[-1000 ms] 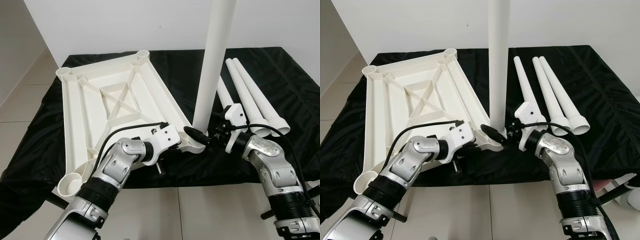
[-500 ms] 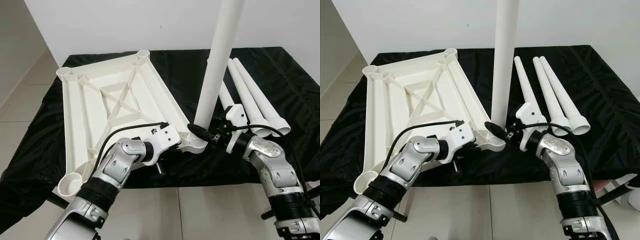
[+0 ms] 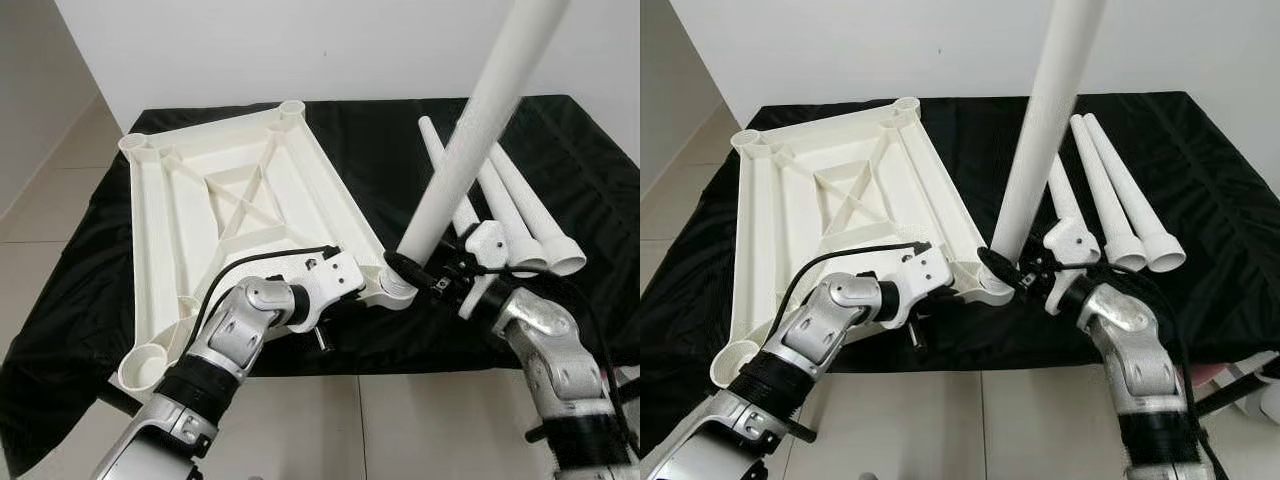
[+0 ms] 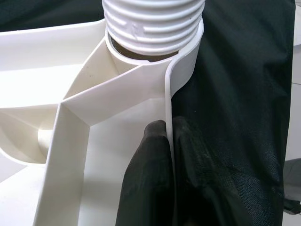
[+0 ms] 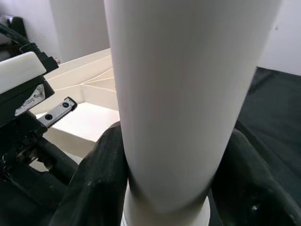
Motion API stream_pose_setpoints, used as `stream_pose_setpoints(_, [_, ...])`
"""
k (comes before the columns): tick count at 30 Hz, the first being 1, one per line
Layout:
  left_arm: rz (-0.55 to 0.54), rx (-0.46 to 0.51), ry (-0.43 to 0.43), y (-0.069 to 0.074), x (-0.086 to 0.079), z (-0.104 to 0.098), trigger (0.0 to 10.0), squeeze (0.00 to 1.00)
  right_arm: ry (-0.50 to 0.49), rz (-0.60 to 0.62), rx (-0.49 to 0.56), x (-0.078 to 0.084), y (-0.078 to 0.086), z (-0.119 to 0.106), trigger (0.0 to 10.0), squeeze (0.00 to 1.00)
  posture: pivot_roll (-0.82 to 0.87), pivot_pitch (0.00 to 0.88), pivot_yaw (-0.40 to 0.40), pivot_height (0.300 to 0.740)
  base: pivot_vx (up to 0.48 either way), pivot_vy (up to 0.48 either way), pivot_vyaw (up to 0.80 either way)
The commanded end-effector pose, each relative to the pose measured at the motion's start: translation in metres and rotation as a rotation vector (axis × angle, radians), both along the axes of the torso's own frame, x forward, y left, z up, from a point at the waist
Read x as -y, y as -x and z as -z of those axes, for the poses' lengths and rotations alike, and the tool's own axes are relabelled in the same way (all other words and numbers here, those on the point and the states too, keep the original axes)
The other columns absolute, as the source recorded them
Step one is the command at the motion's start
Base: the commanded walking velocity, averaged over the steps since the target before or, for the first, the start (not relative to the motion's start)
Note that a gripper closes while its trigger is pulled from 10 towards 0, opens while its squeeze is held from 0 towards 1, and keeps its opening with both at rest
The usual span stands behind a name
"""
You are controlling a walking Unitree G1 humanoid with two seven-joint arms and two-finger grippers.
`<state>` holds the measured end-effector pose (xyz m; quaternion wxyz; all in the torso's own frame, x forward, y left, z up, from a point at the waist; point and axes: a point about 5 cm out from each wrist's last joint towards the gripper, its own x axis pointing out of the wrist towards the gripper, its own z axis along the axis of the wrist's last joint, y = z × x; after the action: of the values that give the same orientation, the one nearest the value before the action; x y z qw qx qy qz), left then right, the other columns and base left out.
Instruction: Building children table
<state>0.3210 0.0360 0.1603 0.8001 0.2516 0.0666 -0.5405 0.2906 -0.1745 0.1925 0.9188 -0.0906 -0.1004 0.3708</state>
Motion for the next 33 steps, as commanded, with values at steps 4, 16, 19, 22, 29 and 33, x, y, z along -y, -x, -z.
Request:
stream_pose_setpoints(4, [-0.081,0.074,0.041,-0.008,-0.005,-0.009,10.0,0.00,-0.007,-0.001,-0.063,-0.004,0.002,0.013,10.0,0.00,-0.13,0.123,0.092,0.740,0.000,0.000,0.00])
stream_pose_setpoints(16, [-0.072,0.076,0.046,-0.007,-0.003,-0.009,10.0,0.00,-0.023,0.056,-0.051,-0.009,-0.004,0.010,10.0,0.00,-0.13,0.112,0.088,0.740,0.000,0.000,0.00])
stream_pose_setpoints(19, [-0.074,0.075,0.048,-0.006,-0.003,-0.008,10.0,0.00,-0.031,0.086,-0.051,-0.012,-0.006,0.010,10.0,0.00,-0.13,0.116,0.084,0.740,0.000,0.000,0.00])
stream_pose_setpoints(22, [-0.076,0.076,0.049,-0.006,-0.003,-0.008,10.0,0.00,-0.038,0.105,-0.049,-0.014,-0.008,0.010,10.0,0.00,-0.13,0.119,0.083,0.740,0.000,0.000,0.00])
stream_pose_setpoints(29, [-0.082,0.076,0.051,-0.007,-0.005,-0.009,10.0,0.00,-0.052,0.175,-0.044,-0.020,-0.011,0.011,10.0,0.00,-0.12,0.123,0.082,0.740,0.000,0.000,0.00])
stream_pose_setpoints(33, [-0.084,0.076,0.051,-0.007,-0.005,-0.009,10.0,0.00,-0.057,0.201,-0.037,-0.022,-0.012,0.011,10.0,0.00,-0.12,0.127,0.084,0.740,0.000,0.000,0.00])
